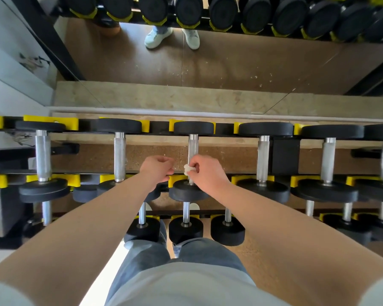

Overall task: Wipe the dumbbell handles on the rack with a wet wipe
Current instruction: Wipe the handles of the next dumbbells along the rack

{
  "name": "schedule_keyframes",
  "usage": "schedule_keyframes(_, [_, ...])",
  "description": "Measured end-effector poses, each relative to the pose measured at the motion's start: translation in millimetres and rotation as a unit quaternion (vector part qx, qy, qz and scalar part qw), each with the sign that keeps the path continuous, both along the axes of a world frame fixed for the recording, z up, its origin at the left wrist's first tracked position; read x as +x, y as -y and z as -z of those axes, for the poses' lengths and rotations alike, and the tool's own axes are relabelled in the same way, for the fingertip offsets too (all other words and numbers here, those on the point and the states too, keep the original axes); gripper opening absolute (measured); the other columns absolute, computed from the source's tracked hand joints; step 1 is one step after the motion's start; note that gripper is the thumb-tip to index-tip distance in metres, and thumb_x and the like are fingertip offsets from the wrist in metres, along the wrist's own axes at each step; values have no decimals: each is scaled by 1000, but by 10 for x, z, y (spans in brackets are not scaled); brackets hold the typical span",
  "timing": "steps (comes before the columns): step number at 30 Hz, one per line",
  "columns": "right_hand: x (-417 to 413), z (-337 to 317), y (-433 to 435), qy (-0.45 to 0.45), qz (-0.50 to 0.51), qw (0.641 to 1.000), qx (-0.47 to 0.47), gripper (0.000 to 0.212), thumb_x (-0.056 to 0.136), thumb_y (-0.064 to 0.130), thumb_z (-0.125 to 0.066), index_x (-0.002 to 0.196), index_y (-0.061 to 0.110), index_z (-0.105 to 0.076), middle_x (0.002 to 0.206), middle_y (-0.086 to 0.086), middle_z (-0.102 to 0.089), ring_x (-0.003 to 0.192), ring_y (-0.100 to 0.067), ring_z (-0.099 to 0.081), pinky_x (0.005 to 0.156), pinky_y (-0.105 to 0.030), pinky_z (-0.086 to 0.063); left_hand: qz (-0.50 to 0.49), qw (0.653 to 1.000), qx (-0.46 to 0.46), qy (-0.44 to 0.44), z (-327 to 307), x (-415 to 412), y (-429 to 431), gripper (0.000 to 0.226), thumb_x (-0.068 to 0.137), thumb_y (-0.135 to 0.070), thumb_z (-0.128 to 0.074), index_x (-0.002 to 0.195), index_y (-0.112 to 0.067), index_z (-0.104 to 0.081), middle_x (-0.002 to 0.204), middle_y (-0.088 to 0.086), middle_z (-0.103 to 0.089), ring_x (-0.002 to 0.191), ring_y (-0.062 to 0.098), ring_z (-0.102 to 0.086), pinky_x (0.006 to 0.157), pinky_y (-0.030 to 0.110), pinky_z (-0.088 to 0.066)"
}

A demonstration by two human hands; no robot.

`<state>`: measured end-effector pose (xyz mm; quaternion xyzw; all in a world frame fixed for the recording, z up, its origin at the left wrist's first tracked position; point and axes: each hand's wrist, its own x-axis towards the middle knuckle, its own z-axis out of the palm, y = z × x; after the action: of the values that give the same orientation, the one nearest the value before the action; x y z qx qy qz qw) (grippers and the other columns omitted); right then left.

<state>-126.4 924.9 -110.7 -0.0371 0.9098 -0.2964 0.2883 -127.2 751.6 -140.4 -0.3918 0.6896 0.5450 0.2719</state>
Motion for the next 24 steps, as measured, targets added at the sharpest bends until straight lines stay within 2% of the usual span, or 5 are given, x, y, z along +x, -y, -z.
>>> schedule_keyframes(8, [-328,-60,46,-78,170,981,-45,7,99,23,-66,105,22,-67,94,7,-62,78,-1,-56,66,-14,-42,28,999,21,7,-34,-51,4,16,100,-19,-65,115,-17,-68,107,3,-73,93,12,-72,70,25,-60])
schedule_keyframes(14, [-31,16,-46,-66,0,998,-14,11,105,24,-55,109,22,-65,108,3,-56,94,-13,-58,73,-15,-41,61,998,34,5,-26,-18,31,15,96,-9,-68,99,-23,-67,108,3,-73,99,17,-71,81,31,-61])
schedule_keyframes(16, [3,27,-97,-58,-41,997,-21,20,105,21,-54,119,22,-69,115,1,-53,103,-15,-56,85,-19,-43,65,997,41,3,-12,-11,42,16,94,-8,-71,100,-22,-67,107,5,-73,100,19,-71,84,32,-61])
schedule_keyframes(21, [-23,-5,-194,-42,-176,983,-3,35,104,20,-56,137,23,-66,113,5,-40,98,-10,-50,90,-17,-41,42,997,60,6,7,-19,37,19,97,-24,-68,112,-11,-69,87,6,-66,79,18,-63,80,32,-60])
schedule_keyframes(24, [-42,-9,-235,-21,-179,984,-8,38,100,27,-64,139,24,-64,119,6,-43,106,-9,-50,97,-18,-40,10,998,60,15,-4,-41,19,20,100,-31,-62,103,-14,-72,103,2,-72,97,17,-69,82,32,-61])
